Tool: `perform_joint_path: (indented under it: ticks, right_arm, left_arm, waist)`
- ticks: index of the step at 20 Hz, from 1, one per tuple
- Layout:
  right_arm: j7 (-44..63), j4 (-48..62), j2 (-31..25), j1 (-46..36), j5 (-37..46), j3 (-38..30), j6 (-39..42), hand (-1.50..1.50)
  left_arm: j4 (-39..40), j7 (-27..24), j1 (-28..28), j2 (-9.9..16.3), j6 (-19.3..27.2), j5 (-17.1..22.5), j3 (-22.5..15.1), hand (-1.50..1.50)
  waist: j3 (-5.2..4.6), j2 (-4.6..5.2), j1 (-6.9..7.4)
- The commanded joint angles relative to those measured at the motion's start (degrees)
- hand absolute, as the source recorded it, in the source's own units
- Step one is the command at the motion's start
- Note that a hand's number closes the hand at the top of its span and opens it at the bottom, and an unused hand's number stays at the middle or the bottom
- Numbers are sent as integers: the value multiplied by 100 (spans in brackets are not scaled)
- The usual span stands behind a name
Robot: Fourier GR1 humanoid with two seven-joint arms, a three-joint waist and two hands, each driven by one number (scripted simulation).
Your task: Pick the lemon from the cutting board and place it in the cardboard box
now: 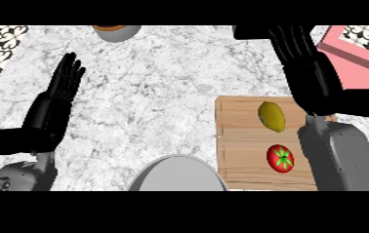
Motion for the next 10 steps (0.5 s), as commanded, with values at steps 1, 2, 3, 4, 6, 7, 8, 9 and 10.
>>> perform_joint_path:
  ticks: [1,2,3,4,6,7,8,9,10]
  right_arm:
    - [166,-343,-228,140,57,-226,-52,-150]
    - [267,-349,-887,118,-237,-756,332,-150]
    - [375,-480,-1113,68,4,-801,202,-150]
    - [357,-414,-1509,-56,-124,-1135,436,-150]
    - [440,-218,-2287,-293,-69,-1731,564,-150]
    - [487,-101,-2936,311,1248,-926,911,-150]
    - [332,137,-2949,474,1230,-1160,859,-150]
    - [70,391,-3115,557,940,-1460,1189,-150]
    - [-495,653,-3110,734,845,-1673,1402,-150]
  left_arm:
    - [230,-223,118,181,-400,-130,81,0]
    - [-105,198,-123,204,-201,-328,-185,0]
    - [83,58,-121,471,-423,-387,-105,0]
    - [256,-269,30,333,-354,-685,-364,0]
    - [315,-245,-153,738,-634,-757,-278,0]
    - [219,-82,14,671,-630,-637,-345,0]
    - [230,-137,15,667,-762,-587,-388,0]
    - [303,-169,-156,677,-853,-551,-338,0]
    - [407,-189,-197,650,-919,-630,-411,0]
  waist:
    - [-117,-51,62]
    - [-111,-62,0]
    - [-115,-67,-45]
    - [-116,-55,-88]
    - [-117,-42,-210]
    - [-148,-2,-312]
    - [-120,1,-168]
    - [-109,-2,-115]
    - [-105,-8,-44]
